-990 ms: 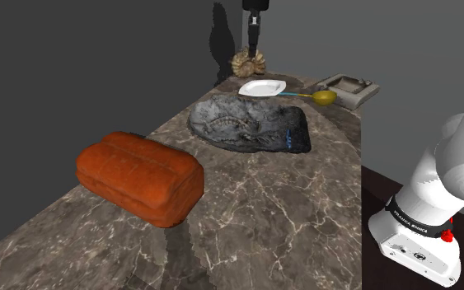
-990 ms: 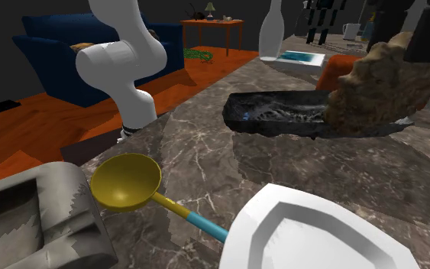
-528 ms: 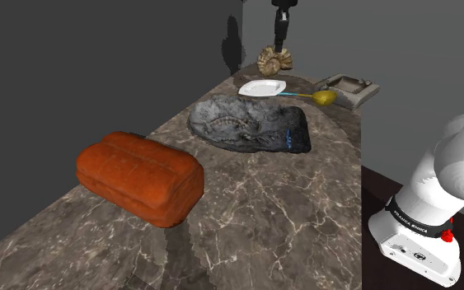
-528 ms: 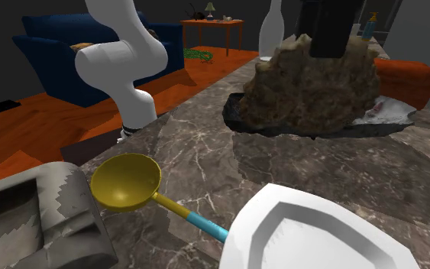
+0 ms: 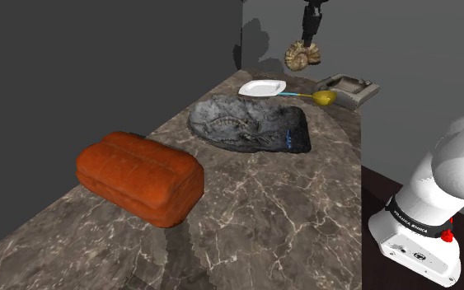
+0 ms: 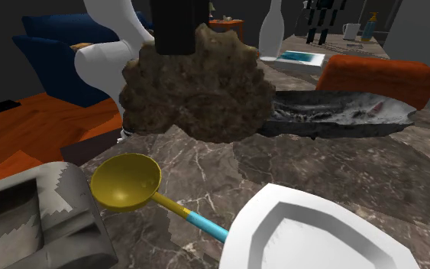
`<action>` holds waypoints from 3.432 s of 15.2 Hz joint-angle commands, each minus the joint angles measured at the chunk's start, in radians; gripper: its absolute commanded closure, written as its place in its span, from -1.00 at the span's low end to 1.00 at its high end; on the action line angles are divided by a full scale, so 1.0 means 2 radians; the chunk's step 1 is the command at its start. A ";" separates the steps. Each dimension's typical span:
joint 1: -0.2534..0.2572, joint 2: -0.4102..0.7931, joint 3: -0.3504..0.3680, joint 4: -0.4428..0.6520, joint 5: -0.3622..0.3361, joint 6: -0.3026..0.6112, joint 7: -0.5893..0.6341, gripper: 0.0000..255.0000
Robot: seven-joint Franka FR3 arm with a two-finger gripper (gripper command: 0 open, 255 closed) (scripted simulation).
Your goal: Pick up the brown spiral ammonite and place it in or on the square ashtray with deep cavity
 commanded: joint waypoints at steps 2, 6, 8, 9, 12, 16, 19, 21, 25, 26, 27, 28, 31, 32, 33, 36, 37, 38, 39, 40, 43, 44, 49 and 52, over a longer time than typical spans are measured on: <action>-0.013 -0.019 -0.019 -0.012 -0.006 -0.003 -0.032 1.00; -0.031 -0.032 -0.048 -0.017 -0.014 -0.008 -0.077 1.00; -0.040 -0.036 -0.063 -0.016 -0.018 -0.010 -0.101 1.00; -0.044 -0.037 -0.071 -0.014 -0.019 -0.011 -0.112 1.00; -0.057 -0.036 -0.096 -0.006 -0.023 -0.015 -0.149 1.00; -0.072 -0.027 -0.130 0.012 -0.024 -0.020 -0.201 1.00; -0.082 -0.017 -0.153 0.028 -0.022 -0.024 -0.234 1.00; -0.082 -0.021 -0.153 0.011 -0.024 -0.010 -0.232 1.00; -0.084 -0.027 -0.153 -0.022 -0.027 0.017 -0.229 1.00; -0.084 -0.028 -0.154 -0.030 -0.028 0.023 -0.229 1.00; -0.084 -0.029 -0.154 -0.037 -0.029 0.030 -0.228 1.00; -0.085 -0.030 -0.154 -0.045 -0.029 0.037 -0.228 1.00; -0.086 -0.032 -0.155 -0.067 -0.031 0.057 -0.226 1.00; -0.086 -0.033 -0.156 -0.074 -0.032 0.064 -0.226 1.00; -0.086 -0.033 -0.156 -0.081 -0.032 0.070 -0.226 1.00; -0.087 -0.033 -0.158 -0.101 -0.033 0.090 -0.225 1.00; -0.088 -0.033 -0.159 -0.108 -0.034 0.097 -0.225 1.00; -0.088 -0.033 -0.159 -0.114 -0.034 0.104 -0.225 1.00; -0.088 -0.032 -0.161 -0.125 -0.034 0.116 -0.224 1.00; -0.088 -0.032 -0.161 -0.125 -0.035 0.116 -0.224 1.00; -0.088 -0.032 -0.161 -0.125 -0.034 0.116 -0.224 1.00; -0.088 -0.032 -0.161 -0.125 -0.034 0.116 -0.224 1.00; -0.088 -0.032 -0.161 -0.125 -0.034 0.116 -0.224 -1.00; -0.088 -0.032 -0.161 -0.125 -0.034 0.116 -0.224 -1.00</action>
